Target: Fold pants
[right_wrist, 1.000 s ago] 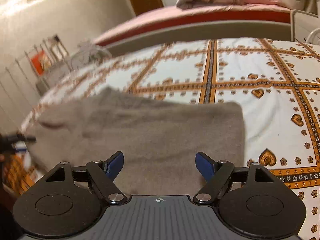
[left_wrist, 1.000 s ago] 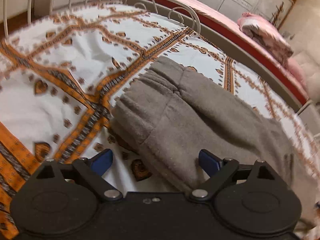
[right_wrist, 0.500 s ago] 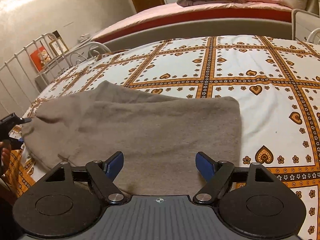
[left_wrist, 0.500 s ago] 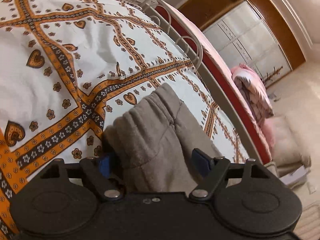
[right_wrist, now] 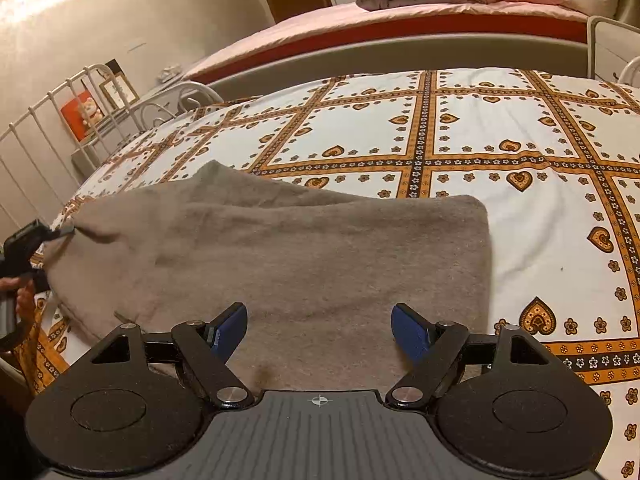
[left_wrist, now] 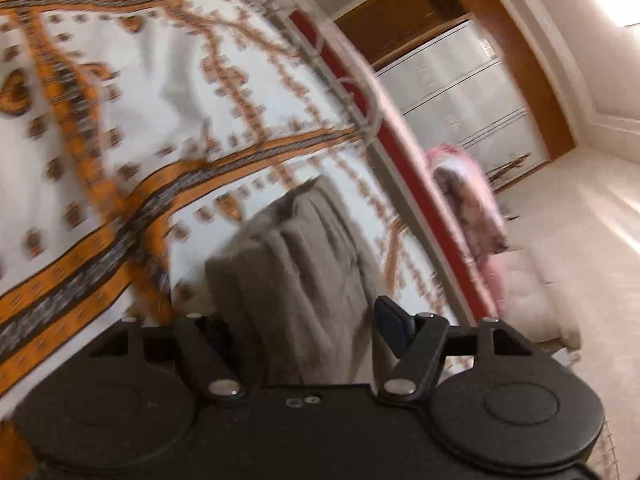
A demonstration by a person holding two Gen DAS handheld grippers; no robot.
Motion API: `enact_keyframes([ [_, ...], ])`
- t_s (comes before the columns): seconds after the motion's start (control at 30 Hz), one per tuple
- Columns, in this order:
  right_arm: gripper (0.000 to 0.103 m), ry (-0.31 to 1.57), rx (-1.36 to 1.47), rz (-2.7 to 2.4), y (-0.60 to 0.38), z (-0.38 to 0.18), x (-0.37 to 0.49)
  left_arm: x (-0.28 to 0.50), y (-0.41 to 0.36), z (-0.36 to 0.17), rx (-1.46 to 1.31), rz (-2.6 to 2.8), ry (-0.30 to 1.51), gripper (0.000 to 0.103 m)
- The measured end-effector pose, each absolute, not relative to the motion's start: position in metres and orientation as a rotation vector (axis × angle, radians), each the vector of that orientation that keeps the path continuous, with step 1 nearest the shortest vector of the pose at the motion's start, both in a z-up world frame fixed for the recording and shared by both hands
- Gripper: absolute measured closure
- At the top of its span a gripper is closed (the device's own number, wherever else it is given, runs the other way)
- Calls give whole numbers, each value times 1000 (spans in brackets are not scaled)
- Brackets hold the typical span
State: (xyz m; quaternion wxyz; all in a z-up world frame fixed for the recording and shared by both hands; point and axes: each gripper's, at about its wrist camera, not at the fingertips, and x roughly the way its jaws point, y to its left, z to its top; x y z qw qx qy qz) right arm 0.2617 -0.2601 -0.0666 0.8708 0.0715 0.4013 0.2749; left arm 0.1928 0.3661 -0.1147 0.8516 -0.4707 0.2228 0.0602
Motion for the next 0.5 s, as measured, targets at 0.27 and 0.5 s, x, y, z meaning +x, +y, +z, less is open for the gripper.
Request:
enact_keyframes([
  [0.27, 24, 840, 163, 549, -266, -67, 268, 207, 361, -108, -906, 130, 527, 68],
  [0.5, 24, 820, 192, 509, -279, -59, 272, 203, 330, -58, -745, 111, 449, 75],
])
